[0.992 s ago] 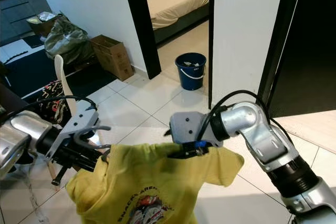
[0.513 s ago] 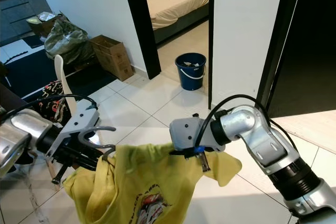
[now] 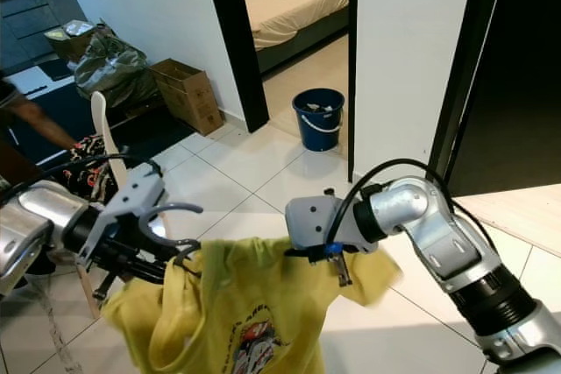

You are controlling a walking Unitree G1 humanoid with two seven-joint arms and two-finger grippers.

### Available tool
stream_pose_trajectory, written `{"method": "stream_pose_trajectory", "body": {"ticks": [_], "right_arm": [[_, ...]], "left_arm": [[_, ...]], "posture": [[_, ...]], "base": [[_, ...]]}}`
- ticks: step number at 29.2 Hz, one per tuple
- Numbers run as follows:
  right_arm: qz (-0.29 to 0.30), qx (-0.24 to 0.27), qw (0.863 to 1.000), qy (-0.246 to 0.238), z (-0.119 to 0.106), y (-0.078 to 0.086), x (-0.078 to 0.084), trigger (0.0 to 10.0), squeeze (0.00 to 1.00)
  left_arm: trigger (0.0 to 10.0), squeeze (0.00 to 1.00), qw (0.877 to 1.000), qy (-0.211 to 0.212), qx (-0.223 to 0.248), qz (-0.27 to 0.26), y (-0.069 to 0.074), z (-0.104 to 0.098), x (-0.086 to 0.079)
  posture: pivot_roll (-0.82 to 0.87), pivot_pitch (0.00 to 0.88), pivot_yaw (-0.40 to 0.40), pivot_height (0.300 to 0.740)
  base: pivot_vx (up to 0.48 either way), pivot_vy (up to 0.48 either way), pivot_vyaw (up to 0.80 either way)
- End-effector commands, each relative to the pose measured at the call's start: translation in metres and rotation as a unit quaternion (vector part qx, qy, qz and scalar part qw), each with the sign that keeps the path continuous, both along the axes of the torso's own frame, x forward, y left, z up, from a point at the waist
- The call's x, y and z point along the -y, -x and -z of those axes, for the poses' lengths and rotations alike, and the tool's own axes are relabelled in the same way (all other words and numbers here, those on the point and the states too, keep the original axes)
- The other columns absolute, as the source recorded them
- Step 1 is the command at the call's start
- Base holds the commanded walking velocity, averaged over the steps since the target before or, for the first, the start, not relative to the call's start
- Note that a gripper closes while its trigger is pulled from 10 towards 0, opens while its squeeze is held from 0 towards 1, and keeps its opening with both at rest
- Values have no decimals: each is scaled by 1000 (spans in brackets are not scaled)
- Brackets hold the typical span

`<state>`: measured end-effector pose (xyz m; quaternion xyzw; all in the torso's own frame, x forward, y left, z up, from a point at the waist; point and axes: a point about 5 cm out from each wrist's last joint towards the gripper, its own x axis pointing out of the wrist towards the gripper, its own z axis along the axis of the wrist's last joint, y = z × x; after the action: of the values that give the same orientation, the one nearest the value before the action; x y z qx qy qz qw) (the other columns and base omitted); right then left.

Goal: Hang hanger

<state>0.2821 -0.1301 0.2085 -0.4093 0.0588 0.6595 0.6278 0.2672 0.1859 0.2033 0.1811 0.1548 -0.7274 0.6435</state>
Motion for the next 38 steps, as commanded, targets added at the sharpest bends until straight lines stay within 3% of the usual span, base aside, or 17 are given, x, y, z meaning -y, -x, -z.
{"method": "stream_pose_trajectory", "body": {"ticks": [1, 6, 9, 19, 20, 24, 25, 26, 27, 30, 31, 32, 33, 34, 35, 37, 38], "right_arm": [[-3, 14, 1000, -22, -9, -2, -1, 0, 0], [4, 12, 1000, -16, -11, -3, 6, 0, 0], [35, -2, 999, 32, -5, -6, 29, 0, 0], [115, 0, 993, 40, -7, -20, 59, 0, 0], [148, -2, 989, 15, -11, -25, 64, 0, 0], [188, -2, 982, -28, -16, -34, 68, 0, 0], [238, -6, 968, -86, -23, -44, 68, 0, 0], [238, -6, 968, -86, -23, -44, 68, 0, 0], [296, -21, 941, -164, -32, -56, 70, 0, 0], [304, -24, 936, -177, -33, -58, 71, 0, 0], [300, -29, 934, -192, -37, -58, 72, 0, 0], [300, -29, 934, -192, -37, -58, 72, 0, 0], [283, -28, 936, -207, -43, -56, 72, 0, 0], [267, -33, 937, -224, -47, -53, 72, 0, 0], [267, -33, 937, -224, -47, -53, 72, 0, 0], [256, -34, 935, -241, -52, -52, 72, 0, 0], [260, -31, 934, -244, -52, -53, 70, 0, 0]], "left_arm": [[10000, 1000, 1000, 11, 4, -4, -1, -7, -3], [10000, 1000, 999, -3, 23, -36, -6, -10, -18], [10000, 1000, 992, -11, 73, -98, -15, -24, -39], [10000, 1000, 975, 13, 134, -176, -16, -43, -59], [10000, 1000, 967, 27, 157, -201, -15, -47, -62], [10000, 1000, 956, 48, 181, -226, -15, -46, -60], [10000, 1000, 944, 81, 195, -254, -16, -42, -54], [10000, 1000, 944, 81, 195, -254, -16, -42, -54], [10000, 1000, 924, 124, 199, -303, -17, -25, -44], [10000, 1000, 918, 134, 196, -316, -17, -20, -42], [10000, 898, 910, 143, 195, -336, -18, -12, -39], [10000, 898, 910, 143, 195, -336, -18, -12, -39], [10000, 243, 899, 156, 196, -359, -20, -6, -37], [10000, 0, 880, 183, 195, -392, -23, -2, -35], [10000, 0, 880, 183, 195, -392, -23, -2, -35], [10000, 0, 849, 219, 197, -439, -26, 1, -33], [10000, 0, 825, 239, 203, -470, -28, 2, -31]], "posture": [[-47, 0, 120, 740], [-50, 0, 118, 740], [-54, 0, 114, 740], [-53, 0, 103, 740], [-48, 0, 100, 740], [-45, 0, 95, 740], [-45, 0, 89, 740], [-45, 0, 89, 740], [-48, 0, 81, 740], [-48, 0, 81, 740], [-46, 0, 81, 740], [-46, 0, 81, 740], [-46, 0, 80, 740], [-45, 0, 80, 740], [-45, 0, 80, 740], [-44, 0, 80, 740], [-41, 0, 79, 740]], "base": [[0, 0, 0], [0, 0, 0], [0, 0, 0], [0, 0, 0], [0, 0, 0], [0, 0, 0], [0, 0, 0], [0, 0, 0], [0, 0, 0], [0, 0, 0], [0, 0, 0], [0, 0, 0], [0, 0, 0], [0, 0, 0], [0, 0, 0], [0, 0, 0], [0, 0, 0]]}}
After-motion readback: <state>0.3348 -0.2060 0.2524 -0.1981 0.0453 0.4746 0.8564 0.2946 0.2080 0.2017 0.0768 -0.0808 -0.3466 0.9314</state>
